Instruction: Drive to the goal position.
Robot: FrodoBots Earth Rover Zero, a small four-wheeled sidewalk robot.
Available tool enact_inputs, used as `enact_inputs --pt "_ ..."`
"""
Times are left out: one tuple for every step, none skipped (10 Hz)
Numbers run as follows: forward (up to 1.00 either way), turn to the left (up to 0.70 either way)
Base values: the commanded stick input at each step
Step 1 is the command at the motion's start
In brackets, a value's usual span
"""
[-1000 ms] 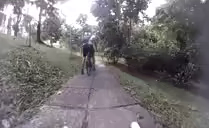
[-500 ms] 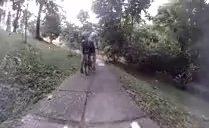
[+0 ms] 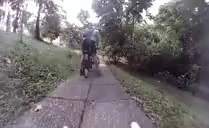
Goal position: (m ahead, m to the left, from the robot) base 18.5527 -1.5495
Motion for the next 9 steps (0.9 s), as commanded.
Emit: enact_inputs --pt "0.70 0.00" --pt "0.70 0.00" --pt "0.70 0.00" --pt "0.70 0.00" --pt "0.70 0.00" --pt "0.04 0.00" --pt "0.00 0.00" --pt "0.00 0.00" --pt "0.00 0.00"
